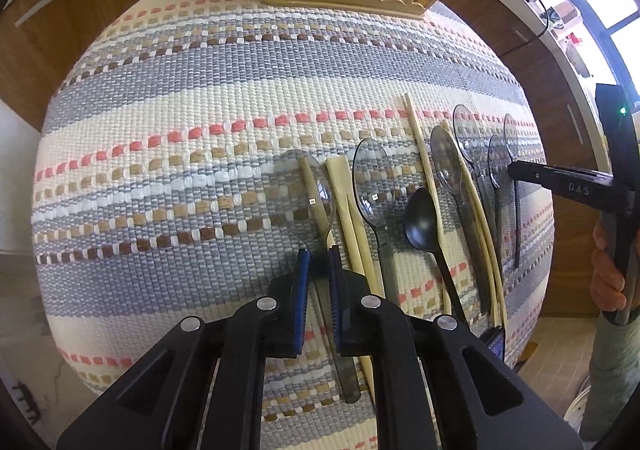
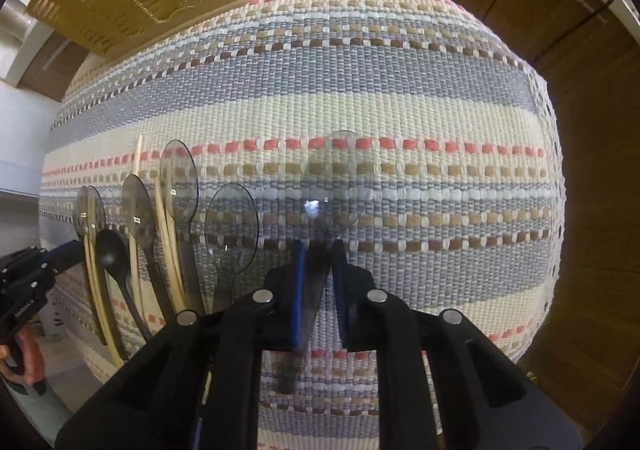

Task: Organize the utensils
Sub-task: 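Lower the right tool onto a clear plastic spoon and close on its handle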

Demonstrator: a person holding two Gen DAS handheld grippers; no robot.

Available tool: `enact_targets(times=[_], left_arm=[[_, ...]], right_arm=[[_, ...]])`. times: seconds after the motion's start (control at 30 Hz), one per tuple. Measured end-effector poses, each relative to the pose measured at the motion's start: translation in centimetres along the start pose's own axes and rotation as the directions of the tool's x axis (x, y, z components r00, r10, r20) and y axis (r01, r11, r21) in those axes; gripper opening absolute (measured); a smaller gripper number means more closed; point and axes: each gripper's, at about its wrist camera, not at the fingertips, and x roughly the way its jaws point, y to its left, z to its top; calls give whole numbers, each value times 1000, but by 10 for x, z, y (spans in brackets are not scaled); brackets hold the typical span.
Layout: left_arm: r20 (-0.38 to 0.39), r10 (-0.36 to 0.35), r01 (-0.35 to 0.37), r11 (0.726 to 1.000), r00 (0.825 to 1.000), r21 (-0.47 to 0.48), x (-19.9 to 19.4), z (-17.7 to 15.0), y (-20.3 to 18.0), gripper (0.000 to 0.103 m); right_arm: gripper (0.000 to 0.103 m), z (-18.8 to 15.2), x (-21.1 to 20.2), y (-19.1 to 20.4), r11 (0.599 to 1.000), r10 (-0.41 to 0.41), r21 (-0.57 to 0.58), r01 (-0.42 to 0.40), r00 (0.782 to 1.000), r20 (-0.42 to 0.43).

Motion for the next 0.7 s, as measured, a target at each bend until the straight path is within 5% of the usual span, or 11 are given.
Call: enact_targets(times=[0.1, 0.23, 0.33, 0.43, 0.7], left_arm=[[46, -41, 42, 999, 998, -17, -11, -1, 3, 8], [63, -2, 1, 1000, 998, 10, -14, 2, -3, 18], [45, 12, -13, 1000, 999, 26, -2, 0, -11, 18], [54, 97, -100, 993, 994, 60, 3, -1, -16, 12], [75, 45, -50, 997, 996, 59, -7, -17, 10, 7]], right_arm=[[11, -2, -1, -2, 1000, 9, -4, -9, 1000, 13], [11, 1, -3, -3, 1000, 19, -4, -19, 1000, 20], [11, 2, -2, -3, 1000, 25, -8, -25, 1000, 18], [11, 1, -3, -6, 999, 31, -14, -31, 999, 19], [11, 1, -3, -7, 998, 51, -30, -50, 998, 25]])
